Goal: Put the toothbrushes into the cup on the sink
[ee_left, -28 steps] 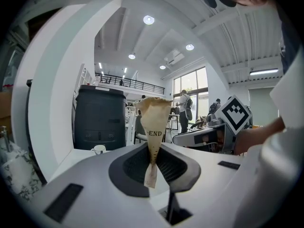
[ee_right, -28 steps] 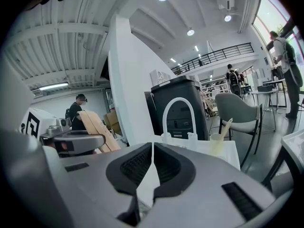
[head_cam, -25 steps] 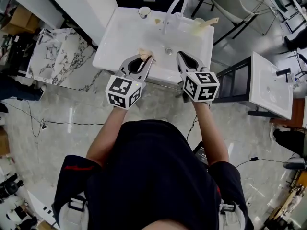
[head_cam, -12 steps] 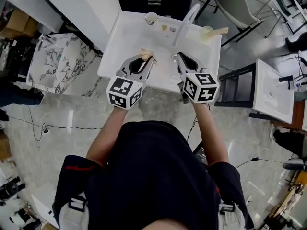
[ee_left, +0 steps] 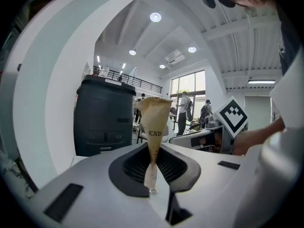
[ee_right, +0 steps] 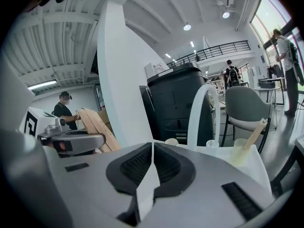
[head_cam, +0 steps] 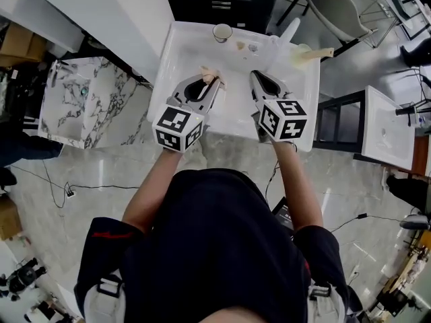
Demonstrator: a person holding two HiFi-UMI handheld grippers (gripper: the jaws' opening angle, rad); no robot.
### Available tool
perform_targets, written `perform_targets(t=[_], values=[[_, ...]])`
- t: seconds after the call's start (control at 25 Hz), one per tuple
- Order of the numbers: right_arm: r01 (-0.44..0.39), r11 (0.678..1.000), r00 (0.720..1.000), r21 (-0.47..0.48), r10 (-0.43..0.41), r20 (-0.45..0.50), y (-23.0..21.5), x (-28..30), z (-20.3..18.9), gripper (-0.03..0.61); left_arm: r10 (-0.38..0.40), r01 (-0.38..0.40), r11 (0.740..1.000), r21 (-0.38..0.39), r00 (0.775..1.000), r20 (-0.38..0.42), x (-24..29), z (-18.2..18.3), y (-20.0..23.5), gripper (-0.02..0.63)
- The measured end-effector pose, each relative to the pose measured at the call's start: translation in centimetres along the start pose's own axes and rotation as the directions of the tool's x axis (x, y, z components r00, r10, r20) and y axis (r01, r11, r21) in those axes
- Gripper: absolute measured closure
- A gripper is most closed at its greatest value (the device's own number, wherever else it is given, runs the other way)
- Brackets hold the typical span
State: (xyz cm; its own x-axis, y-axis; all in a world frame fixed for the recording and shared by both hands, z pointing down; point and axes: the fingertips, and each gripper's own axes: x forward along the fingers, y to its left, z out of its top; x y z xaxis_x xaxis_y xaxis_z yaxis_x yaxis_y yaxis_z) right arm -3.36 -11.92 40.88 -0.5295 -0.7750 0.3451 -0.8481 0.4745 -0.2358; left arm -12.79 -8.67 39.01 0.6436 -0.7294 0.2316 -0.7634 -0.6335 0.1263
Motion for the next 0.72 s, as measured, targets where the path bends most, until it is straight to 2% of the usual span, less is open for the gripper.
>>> perform_targets(t=[0.52,0.72], values=[[0.089,0.996,0.996,0.025,-0.088,-0.029,2.8,7.6,0.6,0.538,-0.123,0.123,0.992,0.002,0.992,-0.018,0.2,0.2,7.9,0.569],[0.113,0.993,0.993,0.017,-0.112,-0.047,4.0,8.8,0.4,0.538,-0.167,0.167,0.986,0.003,0.985,-0.032,0.2,-0.3,9.5,0.569]])
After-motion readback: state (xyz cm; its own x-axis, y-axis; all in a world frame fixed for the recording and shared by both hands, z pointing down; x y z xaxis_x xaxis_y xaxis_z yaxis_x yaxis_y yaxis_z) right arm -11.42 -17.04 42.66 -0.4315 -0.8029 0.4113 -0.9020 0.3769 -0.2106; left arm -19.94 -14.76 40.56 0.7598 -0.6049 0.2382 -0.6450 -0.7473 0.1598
